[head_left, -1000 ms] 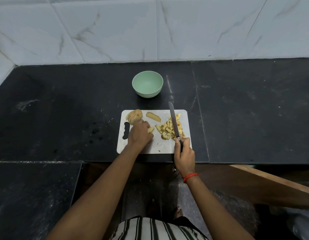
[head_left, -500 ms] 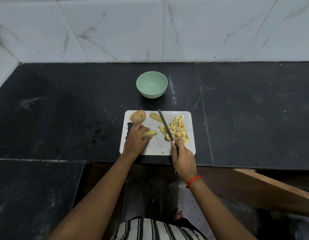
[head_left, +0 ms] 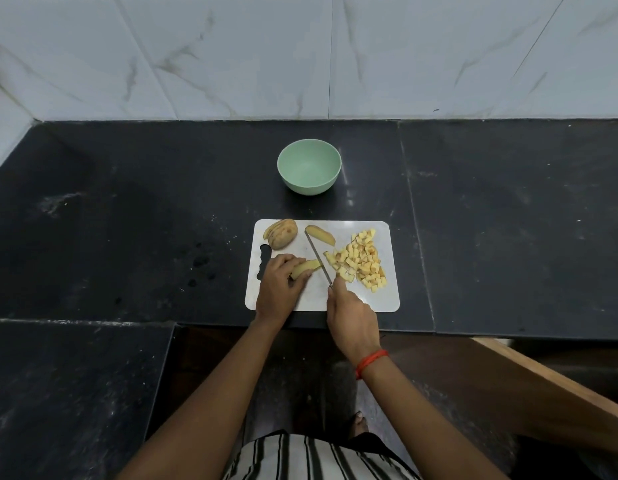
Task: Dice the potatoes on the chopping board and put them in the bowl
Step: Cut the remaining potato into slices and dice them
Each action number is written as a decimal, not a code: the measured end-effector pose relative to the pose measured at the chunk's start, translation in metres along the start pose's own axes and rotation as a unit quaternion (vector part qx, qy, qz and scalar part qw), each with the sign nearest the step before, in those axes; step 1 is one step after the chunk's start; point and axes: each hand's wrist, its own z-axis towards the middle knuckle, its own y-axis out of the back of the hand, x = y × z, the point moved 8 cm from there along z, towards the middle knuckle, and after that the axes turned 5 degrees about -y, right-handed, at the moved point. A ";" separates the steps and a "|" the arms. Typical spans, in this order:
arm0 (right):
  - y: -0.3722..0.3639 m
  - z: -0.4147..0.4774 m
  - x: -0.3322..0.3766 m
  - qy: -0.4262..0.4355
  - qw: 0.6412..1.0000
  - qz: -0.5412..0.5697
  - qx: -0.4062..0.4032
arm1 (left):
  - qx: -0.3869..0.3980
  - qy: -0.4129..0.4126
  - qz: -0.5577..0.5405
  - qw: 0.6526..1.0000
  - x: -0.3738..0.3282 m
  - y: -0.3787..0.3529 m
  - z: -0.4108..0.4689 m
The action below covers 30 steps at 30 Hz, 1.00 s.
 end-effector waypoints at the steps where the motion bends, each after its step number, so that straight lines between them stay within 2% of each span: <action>1: -0.001 0.000 0.001 0.001 1.000 -0.002 0.000 | -0.001 0.002 -0.003 1.000 0.000 0.000 0.000; 8: -0.003 0.004 0.005 0.007 1.000 -0.017 0.005 | -0.003 0.010 -0.013 1.000 0.003 0.000 0.002; 19: -0.005 -0.015 0.000 -0.002 0.990 -0.114 0.083 | -0.027 0.023 -0.011 0.999 -0.001 -0.003 0.000; 24: 0.012 -0.053 -0.019 -0.025 0.992 -0.081 0.089 | -0.026 0.037 -0.011 0.999 0.000 -0.004 -0.001; 30: 0.022 -0.031 -0.005 0.011 1.000 -0.006 0.024 | -0.037 0.046 -0.035 0.998 0.001 0.001 -0.003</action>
